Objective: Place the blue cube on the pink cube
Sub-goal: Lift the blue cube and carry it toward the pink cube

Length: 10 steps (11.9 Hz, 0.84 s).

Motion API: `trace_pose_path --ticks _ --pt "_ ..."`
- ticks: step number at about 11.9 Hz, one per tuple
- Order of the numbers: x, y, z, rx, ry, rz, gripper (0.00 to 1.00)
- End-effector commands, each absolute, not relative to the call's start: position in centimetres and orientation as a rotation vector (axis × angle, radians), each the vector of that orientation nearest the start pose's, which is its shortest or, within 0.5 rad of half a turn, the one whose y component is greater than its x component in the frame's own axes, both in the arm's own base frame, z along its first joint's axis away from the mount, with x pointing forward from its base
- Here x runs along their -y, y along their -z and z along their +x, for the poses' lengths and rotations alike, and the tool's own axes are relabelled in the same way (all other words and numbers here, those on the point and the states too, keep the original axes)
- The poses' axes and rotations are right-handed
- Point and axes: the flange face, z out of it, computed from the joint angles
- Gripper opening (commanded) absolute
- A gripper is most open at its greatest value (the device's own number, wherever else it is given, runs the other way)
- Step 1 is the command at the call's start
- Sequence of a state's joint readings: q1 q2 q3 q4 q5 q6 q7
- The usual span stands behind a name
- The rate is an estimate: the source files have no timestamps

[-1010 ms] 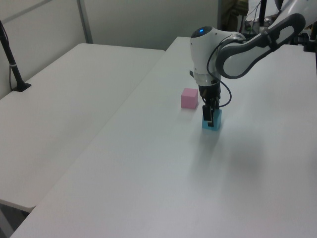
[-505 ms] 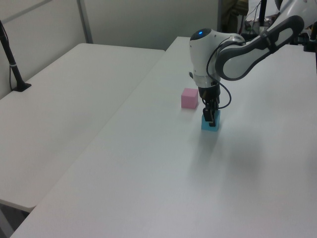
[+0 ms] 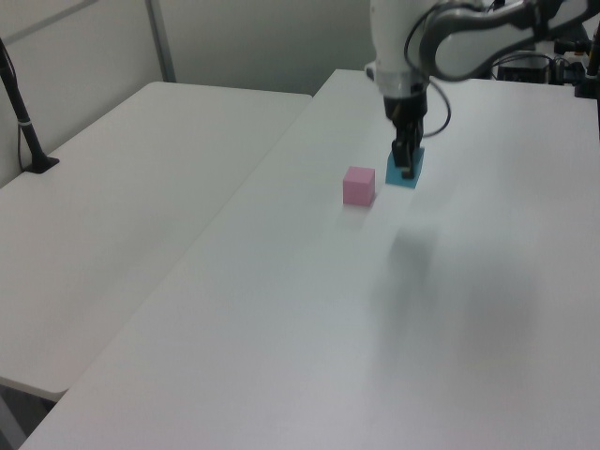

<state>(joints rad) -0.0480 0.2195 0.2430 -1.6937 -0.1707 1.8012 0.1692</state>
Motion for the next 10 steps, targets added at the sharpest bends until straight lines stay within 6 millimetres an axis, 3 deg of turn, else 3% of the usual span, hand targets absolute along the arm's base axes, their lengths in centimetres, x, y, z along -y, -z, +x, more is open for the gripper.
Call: trace_pose_path --ticks 1,4,6,10 --pt "-5.7 -52.4 59.2 0.170 -0.157 -3.228 0.11" --pt "-5.2 -52.9 61.2 0.135 -0.108 -3.218 0.12" --pt "-2.6 -53.6 63.3 0.057 -0.063 -3.217 0.13" --pt "-1.1 -49.9 67.8 0.028 -0.080 -3.217 0.17"
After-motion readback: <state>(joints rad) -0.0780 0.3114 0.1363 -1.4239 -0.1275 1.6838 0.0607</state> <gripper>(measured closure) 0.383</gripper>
